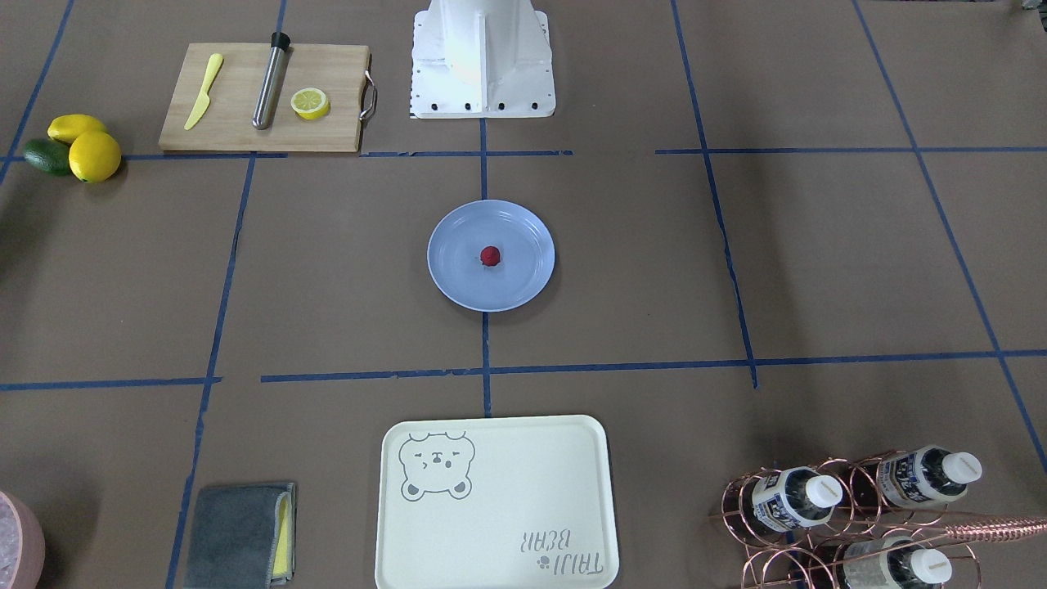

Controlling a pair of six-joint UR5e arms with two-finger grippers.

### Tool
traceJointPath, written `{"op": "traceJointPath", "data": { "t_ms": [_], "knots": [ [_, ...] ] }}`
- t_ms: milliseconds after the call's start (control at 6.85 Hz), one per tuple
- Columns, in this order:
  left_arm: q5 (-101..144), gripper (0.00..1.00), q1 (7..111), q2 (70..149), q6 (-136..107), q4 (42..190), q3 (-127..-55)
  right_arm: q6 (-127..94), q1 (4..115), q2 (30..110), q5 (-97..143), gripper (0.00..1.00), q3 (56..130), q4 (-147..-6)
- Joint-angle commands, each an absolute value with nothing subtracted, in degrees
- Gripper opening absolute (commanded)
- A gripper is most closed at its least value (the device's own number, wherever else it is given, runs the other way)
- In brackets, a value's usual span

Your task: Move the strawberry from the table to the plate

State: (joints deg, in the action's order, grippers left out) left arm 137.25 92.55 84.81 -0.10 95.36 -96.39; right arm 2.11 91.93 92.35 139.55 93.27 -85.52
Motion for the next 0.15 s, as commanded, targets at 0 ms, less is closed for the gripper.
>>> {"op": "traceJointPath", "data": {
  "t_ms": [0],
  "knots": [
    [137.3,1.0,92.5,84.8,-0.1,95.6,-96.4,2.2,91.9,92.4,139.5,1.0,93.3,-85.5]
  ]
}}
